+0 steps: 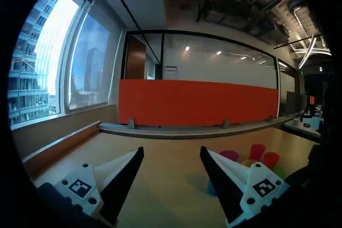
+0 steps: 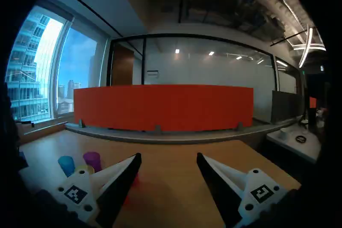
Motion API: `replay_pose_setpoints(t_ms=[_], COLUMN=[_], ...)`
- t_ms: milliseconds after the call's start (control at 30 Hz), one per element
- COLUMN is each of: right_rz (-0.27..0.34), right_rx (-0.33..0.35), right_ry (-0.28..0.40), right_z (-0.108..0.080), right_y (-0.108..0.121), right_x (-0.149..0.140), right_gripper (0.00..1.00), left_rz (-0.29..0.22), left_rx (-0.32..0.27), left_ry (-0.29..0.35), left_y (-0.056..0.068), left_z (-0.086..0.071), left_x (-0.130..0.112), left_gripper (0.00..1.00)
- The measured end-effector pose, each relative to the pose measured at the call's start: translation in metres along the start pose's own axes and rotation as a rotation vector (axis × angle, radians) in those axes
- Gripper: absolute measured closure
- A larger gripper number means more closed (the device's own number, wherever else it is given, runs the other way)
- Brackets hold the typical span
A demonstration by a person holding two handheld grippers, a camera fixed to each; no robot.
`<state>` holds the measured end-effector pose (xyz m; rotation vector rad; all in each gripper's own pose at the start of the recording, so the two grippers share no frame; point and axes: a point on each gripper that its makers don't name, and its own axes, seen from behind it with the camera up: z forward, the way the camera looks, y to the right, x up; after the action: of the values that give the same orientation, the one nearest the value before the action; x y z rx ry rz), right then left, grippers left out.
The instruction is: Pour water
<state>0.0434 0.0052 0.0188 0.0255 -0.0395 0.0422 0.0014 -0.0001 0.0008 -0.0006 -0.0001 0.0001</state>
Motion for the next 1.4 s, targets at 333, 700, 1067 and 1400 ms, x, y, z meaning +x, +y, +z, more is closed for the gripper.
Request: replay_pose_setpoints(t_ms=[333, 700, 1067, 1400], right_rz=[0.042, 0.008, -0.017, -0.049], right_rx=[0.017, 0.048, 0.264, 0.484], right_ry=[-0.003, 0.021, 0.013, 0.019], right_z=[0.009, 0.01, 0.001, -0.02], right_y=[0.002, -0.004, -0.046, -0.098], right_x=[0.055, 0.093, 0.093, 0.096], right_gripper=[0.0, 0.0, 0.0, 0.0], left_rz=[0.033, 0.021, 0.031, 0.026], left_rx=[-0.037, -0.092, -0.25, -0.433], left_ry=[0.006, -0.021, -0.027, -0.026], left_y=[0.004, 0.014, 0.042, 0.081], left_z=[0.014, 0.021, 0.021, 0.015], left_x=[0.051, 0.076, 0.074, 0.08], left_gripper=[0.02, 0.02, 0.02, 0.02])
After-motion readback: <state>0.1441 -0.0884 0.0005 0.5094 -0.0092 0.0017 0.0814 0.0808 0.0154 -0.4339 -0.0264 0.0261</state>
